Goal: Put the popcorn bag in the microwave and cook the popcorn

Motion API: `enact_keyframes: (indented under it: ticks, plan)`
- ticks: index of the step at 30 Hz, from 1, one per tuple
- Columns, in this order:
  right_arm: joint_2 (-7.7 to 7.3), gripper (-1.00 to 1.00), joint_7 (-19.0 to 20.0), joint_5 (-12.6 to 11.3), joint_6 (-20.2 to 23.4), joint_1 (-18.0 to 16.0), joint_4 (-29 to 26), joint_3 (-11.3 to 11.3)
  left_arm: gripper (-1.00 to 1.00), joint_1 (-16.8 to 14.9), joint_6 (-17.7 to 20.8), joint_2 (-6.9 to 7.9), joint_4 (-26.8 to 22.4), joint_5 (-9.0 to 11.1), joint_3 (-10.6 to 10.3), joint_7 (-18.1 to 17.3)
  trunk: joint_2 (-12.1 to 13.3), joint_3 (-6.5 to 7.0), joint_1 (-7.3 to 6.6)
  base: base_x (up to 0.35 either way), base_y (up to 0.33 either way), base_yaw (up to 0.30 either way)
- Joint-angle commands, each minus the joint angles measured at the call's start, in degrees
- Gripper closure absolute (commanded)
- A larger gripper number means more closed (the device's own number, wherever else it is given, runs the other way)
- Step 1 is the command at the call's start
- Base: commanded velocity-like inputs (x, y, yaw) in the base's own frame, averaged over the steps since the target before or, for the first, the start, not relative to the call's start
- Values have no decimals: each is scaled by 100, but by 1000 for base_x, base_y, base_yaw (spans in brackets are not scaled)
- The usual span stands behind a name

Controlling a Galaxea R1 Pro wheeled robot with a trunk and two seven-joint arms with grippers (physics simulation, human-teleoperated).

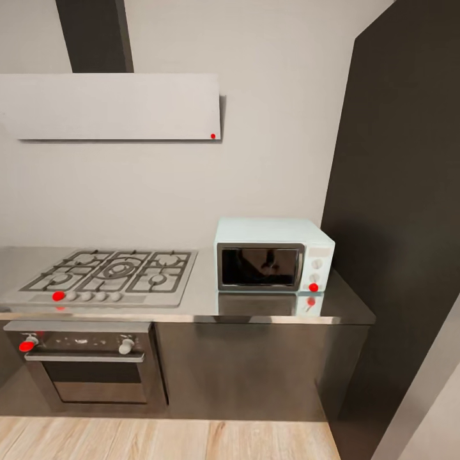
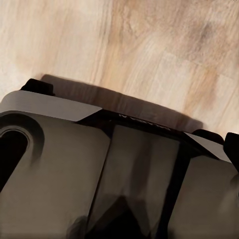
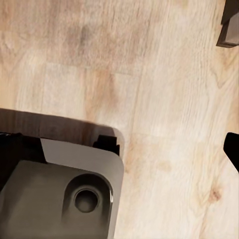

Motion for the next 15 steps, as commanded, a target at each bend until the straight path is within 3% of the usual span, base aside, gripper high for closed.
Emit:
enact_keyframes:
  ticks: [1,9,12,15]
  plan:
    - [1,-100,2,49,-26,-9,18,-37,-100,-3,0,-3,-1,47,-49,18,-5,-7,0,4,0,0]
    - [37,-100,-4,95,-6,-9,-17,-51,-100,-3,0,-6,-1,55,-49,18,-5,-7,0,0,0,0]
    - [40,-100,7,104,20,-9,-497,-58,-100,-3,0,-12,-1,52,-49,18,-5,-7,0,0,0,0]
    - [42,-100,12,106,254,-9,-1357,-56,-100,-3,0,-14,-1,56,-49,18,-5,-7,0,0,0,0]
